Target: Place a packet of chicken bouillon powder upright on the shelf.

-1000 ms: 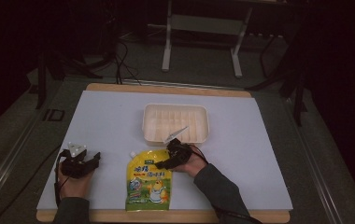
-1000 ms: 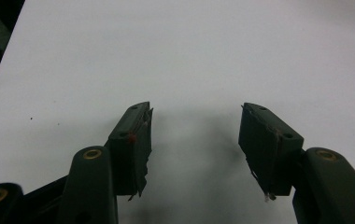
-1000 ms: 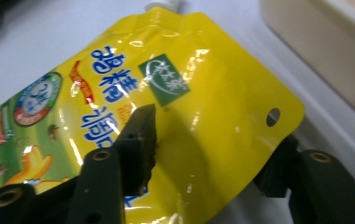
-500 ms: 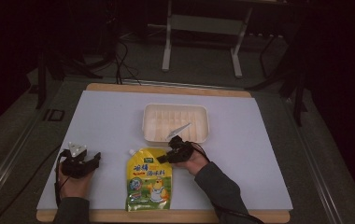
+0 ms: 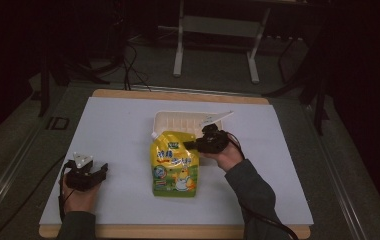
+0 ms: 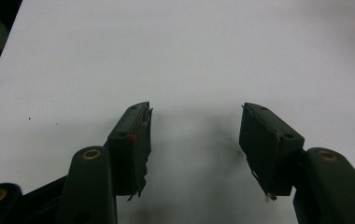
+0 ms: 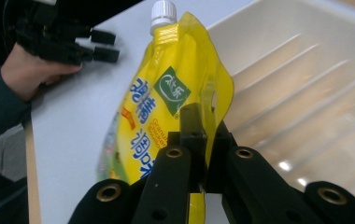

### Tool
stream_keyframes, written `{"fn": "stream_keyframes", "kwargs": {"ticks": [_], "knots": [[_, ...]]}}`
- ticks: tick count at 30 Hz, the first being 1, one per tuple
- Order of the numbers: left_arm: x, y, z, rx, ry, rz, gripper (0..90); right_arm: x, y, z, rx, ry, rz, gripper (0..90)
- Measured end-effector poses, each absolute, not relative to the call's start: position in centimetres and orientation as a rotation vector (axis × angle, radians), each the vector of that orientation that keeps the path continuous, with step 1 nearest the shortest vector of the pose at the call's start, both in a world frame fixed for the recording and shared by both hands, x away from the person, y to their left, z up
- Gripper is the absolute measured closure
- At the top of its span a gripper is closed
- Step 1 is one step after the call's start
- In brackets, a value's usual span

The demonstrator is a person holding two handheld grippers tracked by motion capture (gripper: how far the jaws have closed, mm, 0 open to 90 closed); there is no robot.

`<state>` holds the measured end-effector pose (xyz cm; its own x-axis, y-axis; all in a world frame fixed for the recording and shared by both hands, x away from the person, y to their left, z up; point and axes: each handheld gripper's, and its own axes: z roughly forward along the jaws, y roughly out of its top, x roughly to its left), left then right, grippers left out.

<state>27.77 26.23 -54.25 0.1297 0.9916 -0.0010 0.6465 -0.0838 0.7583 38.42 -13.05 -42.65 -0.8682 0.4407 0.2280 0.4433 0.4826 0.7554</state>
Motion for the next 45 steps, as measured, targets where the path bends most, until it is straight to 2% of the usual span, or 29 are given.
{"fn": "stream_keyframes", "kwargs": {"ticks": [7, 25, 30, 33, 45], "knots": [[27.8, 26.2, -54.3, 1.801, 1.581, 0.725, 43.2, 38.1, -15.1, -40.9, -0.787, -2.698, -1.42, 90.0], [27.8, 26.2, -54.3, 1.805, 1.577, 0.731, 42.9, 36.8, -15.1, -41.5, -0.592, -2.726, -1.15, 83.8], [27.8, 26.2, -54.3, 1.804, 1.577, 0.727, 42.8, 36.8, -14.7, -41.7, -0.606, -2.722, -1.121, 84.1], [27.8, 26.2, -54.3, 1.805, 1.577, 0.728, 42.8, 36.7, -14.8, -41.7, -0.613, -2.713, -1.099, 88.0], [27.8, 26.2, -54.3, 1.807, 1.578, 0.732, 42.7, 35.8, -14.2, -40.9, -0.573, -2.724, -1.013, 89.8]]}}
